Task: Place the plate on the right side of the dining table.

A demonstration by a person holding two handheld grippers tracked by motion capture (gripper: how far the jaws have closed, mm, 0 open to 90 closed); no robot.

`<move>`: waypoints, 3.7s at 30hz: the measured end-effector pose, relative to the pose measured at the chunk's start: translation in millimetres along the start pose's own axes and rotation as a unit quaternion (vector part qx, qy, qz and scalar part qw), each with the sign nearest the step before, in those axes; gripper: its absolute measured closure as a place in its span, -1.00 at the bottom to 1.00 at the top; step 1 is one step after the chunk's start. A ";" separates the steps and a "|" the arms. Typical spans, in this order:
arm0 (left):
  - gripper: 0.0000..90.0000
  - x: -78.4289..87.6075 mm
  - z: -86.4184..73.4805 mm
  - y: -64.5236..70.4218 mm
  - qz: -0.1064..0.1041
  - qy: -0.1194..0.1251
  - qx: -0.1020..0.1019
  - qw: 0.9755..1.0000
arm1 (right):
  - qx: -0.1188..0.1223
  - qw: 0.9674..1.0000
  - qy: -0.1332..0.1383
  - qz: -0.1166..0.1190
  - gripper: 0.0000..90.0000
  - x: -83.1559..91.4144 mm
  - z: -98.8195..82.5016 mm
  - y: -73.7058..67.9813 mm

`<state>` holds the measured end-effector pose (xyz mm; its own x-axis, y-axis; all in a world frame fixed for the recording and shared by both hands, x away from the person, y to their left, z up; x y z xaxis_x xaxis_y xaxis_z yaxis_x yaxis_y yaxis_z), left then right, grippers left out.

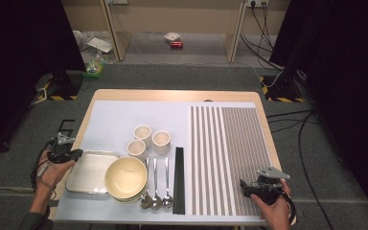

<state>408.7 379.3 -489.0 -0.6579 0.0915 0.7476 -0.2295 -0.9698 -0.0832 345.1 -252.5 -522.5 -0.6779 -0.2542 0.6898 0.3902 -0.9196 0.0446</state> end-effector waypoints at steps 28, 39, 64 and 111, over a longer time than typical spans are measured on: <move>0.84 -3.4 -6.4 -1.9 -0.019 -0.024 0.019 0.999 | 0.001 1.000 0.000 0.000 -0.67 0.0 0.0 0.0; 0.85 1.1 -2.7 -1.4 -0.004 -0.025 0.014 1.000 | 0.001 1.000 0.000 0.000 -0.67 -0.1 0.0 0.0; 1.00 11.0 3.3 -6.4 -0.018 -0.012 0.026 0.999 | 0.001 1.000 0.001 0.000 -0.67 -0.2 0.1 0.0; 0.92 18.6 -5.7 -26.2 -0.035 -0.001 0.018 0.999 | 0.001 1.000 0.000 -0.002 -0.67 0.2 0.0 0.0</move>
<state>398.4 407.7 -476.6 -0.6393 0.1593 0.7523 -0.2485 -0.9686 -0.0061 345.0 -252.5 -522.4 -0.6790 -0.2511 0.6899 0.3895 -0.9197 0.0485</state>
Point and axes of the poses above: each handheld gripper's, and its own axes: x roughly backward along the jaws, z roughly out of its top, y roughly to its right, the point moved 4 cm from there along -x, roughly forward along the jaws, and after that the axes turned 2 degrees about x, right-handed, at the moved point
